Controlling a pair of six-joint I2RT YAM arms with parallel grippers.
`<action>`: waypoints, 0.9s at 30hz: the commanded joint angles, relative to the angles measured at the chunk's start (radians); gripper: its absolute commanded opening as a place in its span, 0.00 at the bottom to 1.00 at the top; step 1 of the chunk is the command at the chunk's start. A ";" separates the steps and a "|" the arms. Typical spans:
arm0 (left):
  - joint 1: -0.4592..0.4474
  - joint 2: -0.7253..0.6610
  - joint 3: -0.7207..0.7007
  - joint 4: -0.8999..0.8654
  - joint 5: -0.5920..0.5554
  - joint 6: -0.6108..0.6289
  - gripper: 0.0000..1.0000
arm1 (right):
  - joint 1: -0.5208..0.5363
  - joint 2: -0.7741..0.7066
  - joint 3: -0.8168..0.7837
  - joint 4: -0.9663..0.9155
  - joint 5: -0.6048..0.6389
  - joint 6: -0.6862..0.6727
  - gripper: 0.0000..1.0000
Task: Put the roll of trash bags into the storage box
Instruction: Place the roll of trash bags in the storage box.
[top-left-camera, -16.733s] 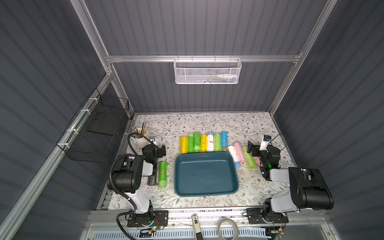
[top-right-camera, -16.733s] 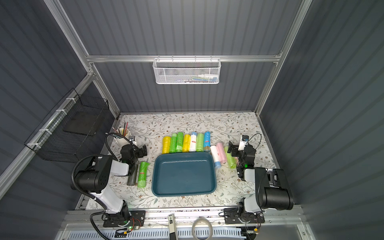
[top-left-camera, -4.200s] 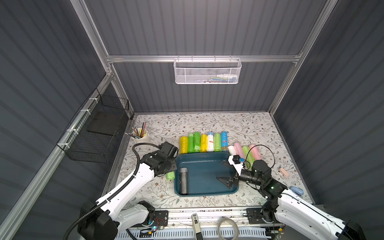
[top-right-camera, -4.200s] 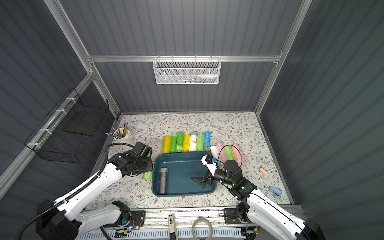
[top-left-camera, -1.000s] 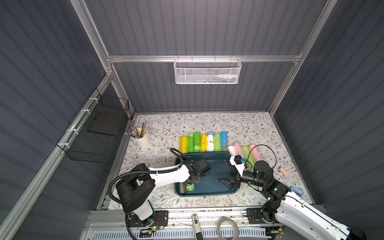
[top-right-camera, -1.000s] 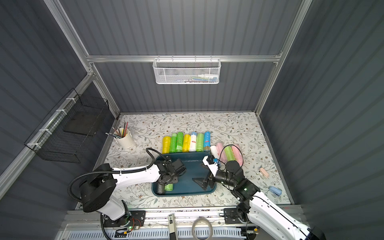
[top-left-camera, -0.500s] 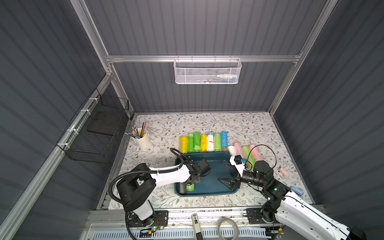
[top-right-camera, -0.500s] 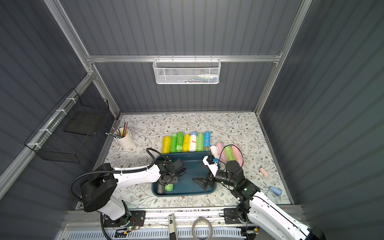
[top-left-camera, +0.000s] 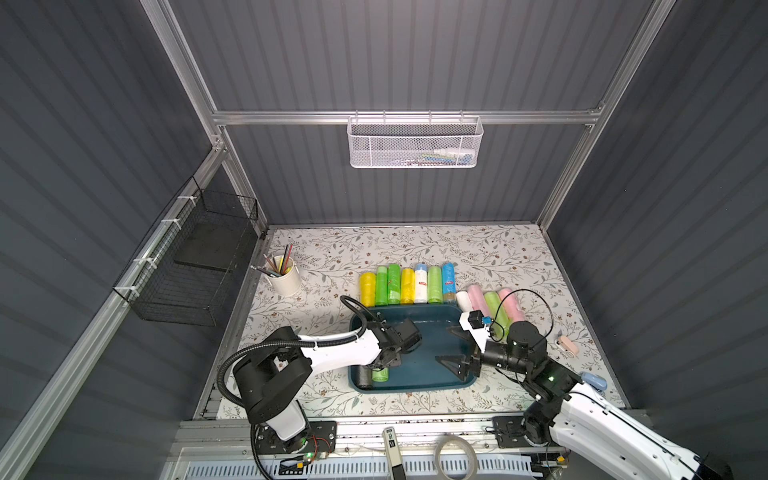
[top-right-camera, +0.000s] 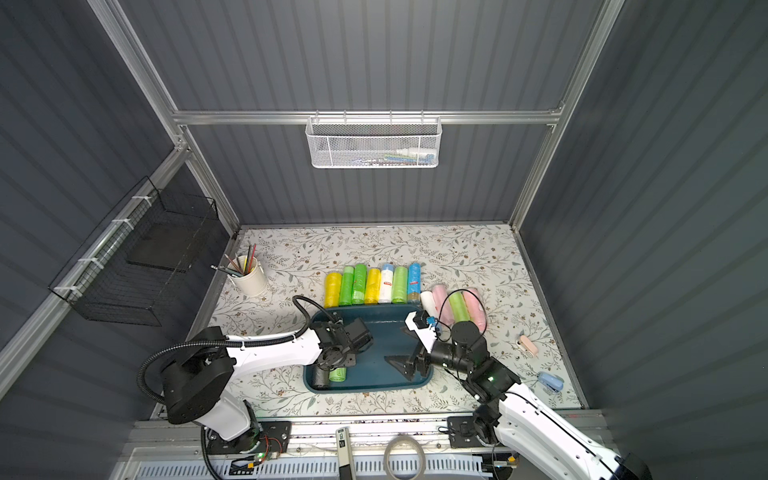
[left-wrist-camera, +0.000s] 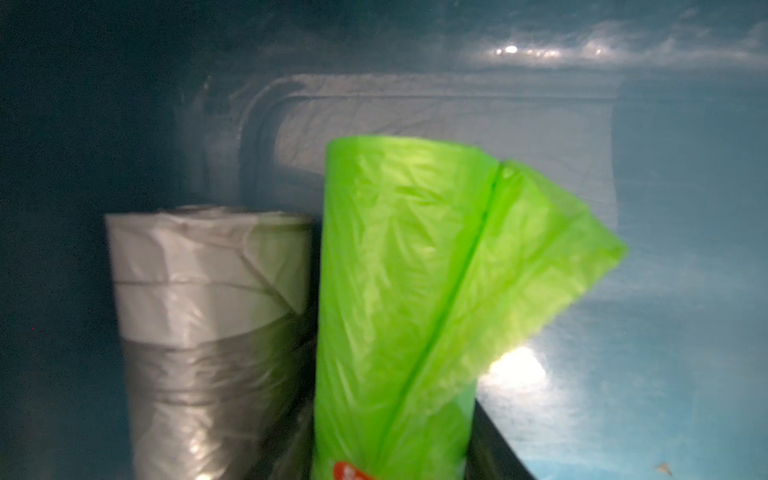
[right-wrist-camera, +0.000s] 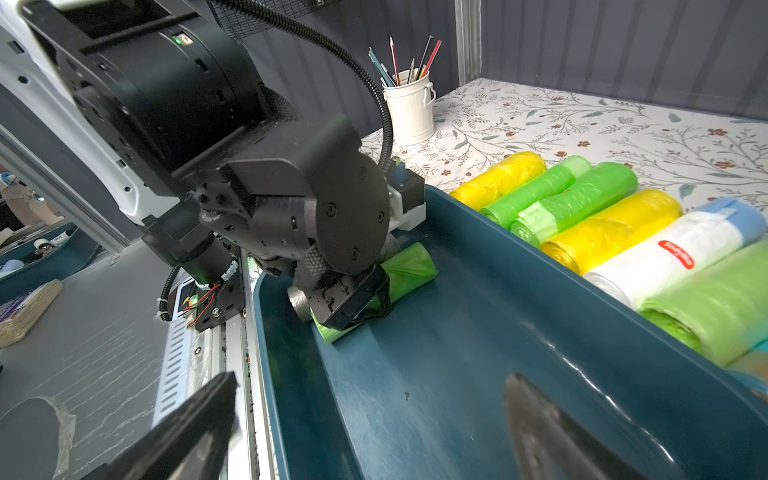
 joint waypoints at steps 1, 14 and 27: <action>-0.002 0.004 0.019 -0.043 -0.034 0.011 0.50 | 0.004 0.000 -0.001 0.017 -0.009 0.005 0.99; -0.002 -0.004 0.038 -0.062 -0.045 0.019 0.52 | 0.003 0.005 0.000 0.018 -0.012 0.007 0.99; -0.004 -0.012 0.069 -0.082 -0.050 0.039 0.54 | 0.004 0.004 -0.001 0.020 -0.017 0.006 0.99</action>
